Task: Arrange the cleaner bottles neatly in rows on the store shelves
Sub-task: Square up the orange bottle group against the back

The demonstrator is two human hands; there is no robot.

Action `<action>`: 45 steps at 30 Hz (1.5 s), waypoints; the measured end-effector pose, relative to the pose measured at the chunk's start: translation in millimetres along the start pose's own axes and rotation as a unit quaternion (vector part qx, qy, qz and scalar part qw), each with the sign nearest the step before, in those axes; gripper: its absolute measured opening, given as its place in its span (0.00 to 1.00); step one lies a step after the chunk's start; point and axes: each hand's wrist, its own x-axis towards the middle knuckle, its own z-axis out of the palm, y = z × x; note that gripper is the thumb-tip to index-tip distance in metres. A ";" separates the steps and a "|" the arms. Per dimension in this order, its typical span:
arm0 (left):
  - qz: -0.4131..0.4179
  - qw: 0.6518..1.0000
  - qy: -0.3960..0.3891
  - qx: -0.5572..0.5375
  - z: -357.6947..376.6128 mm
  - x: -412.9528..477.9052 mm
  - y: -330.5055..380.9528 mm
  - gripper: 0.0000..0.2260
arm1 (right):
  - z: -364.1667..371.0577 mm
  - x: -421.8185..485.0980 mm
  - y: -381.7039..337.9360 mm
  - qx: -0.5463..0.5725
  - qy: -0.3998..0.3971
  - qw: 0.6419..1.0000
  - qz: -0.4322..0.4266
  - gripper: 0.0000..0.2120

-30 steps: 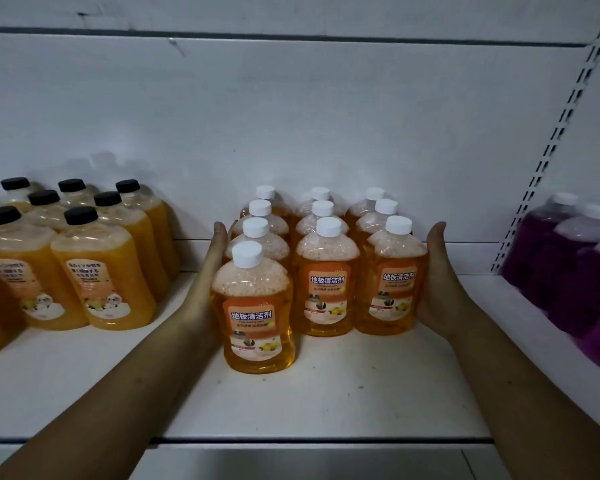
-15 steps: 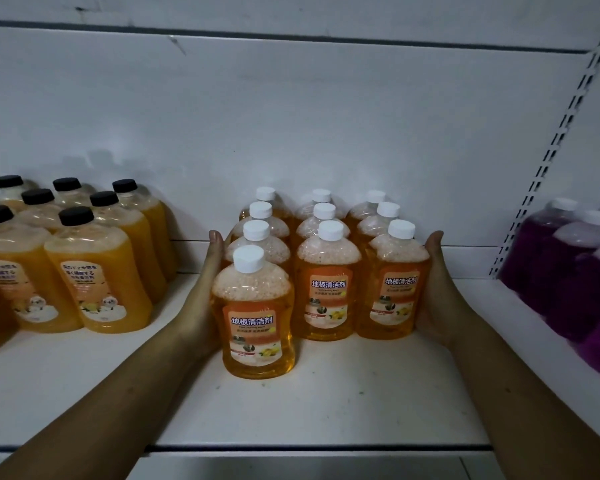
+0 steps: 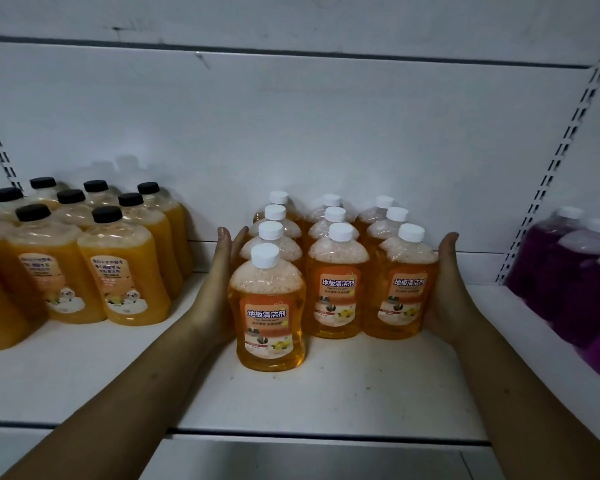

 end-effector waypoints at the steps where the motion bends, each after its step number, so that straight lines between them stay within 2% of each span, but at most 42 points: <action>1: 0.022 1.000 -0.002 0.010 -0.6 -2.6 2.3 0.30 | -0.3 -0.3 -1.2 -0.013 0.004 1.000 -0.019 0.46; 3: 0.064 0.997 -0.020 0.022 -4.1 -6.8 3.3 0.36 | 0.9 -6.2 -2.9 -0.033 -0.018 0.998 -0.059 0.44; 5: 0.100 0.991 -0.057 0.065 -9.0 -10.9 1.0 0.48 | -3.6 -7.4 -0.8 -0.065 -0.069 0.991 -0.093 0.45; 7: 0.125 0.982 -0.090 0.113 -16.2 -10.2 -0.6 0.58 | -14.3 -3.7 2.1 -0.145 -0.104 0.980 -0.094 0.54; 9: 0.136 0.974 -0.109 0.144 -22.7 -10.8 1.9 0.61 | -24.5 -3.3 0.5 -0.259 -0.115 0.956 -0.072 0.58; 11: 0.130 0.969 -0.116 0.177 -29.8 -12.3 1.0 0.62 | -33.3 -3.5 -0.5 -0.363 -0.124 0.922 -0.044 0.56; 14: 0.102 0.940 -0.149 0.288 -37.9 -19.4 -12.4 0.68 | -37.7 -3.0 0.3 -0.429 -0.123 0.895 -0.018 0.47; 16: 0.078 0.930 -0.152 0.325 -40.5 -20.4 -20.3 0.67 | -39.4 -0.3 0.9 -0.439 -0.124 0.890 -0.027 0.44; 18: 0.070 0.932 -0.144 0.326 -40.6 -20.4 -19.8 0.66 | -42.6 3.4 2.3 -0.442 -0.123 0.887 -0.040 0.46; 27: 0.089 0.931 -0.133 0.328 -37.4 -20.5 -17.8 0.64 | -44.7 5.4 5.2 -0.440 -0.118 0.888 -0.073 0.43; 32: 0.093 0.929 -0.135 0.331 -36.5 -20.0 -17.3 0.60 | -43.3 4.7 4.8 -0.429 -0.124 0.893 -0.063 0.46; 36: 0.092 0.929 -0.132 0.333 -38.3 -20.8 -16.5 0.66 | -42.2 1.1 2.1 -0.406 -0.143 0.901 -0.056 0.52; 38: 0.106 0.940 -0.125 0.298 -34.9 -24.2 -12.5 0.65 | -39.6 -1.7 -0.6 -0.368 -0.150 0.916 -0.058 0.56; 42: 0.093 0.989 -0.005 0.114 -17.0 -26.6 1.1 0.60 | -28.8 -0.4 -2.2 -0.255 -0.129 0.954 -0.096 0.59; 43: 0.085 0.992 0.013 0.087 -14.3 -22.1 2.3 0.56 | -25.0 -0.3 -1.3 -0.221 -0.126 0.961 -0.104 0.57; 45: 0.075 0.994 0.029 0.070 -5.4 -14.8 5.5 0.43 | -16.3 -1.4 -0.1 -0.146 -0.120 0.976 -0.106 0.52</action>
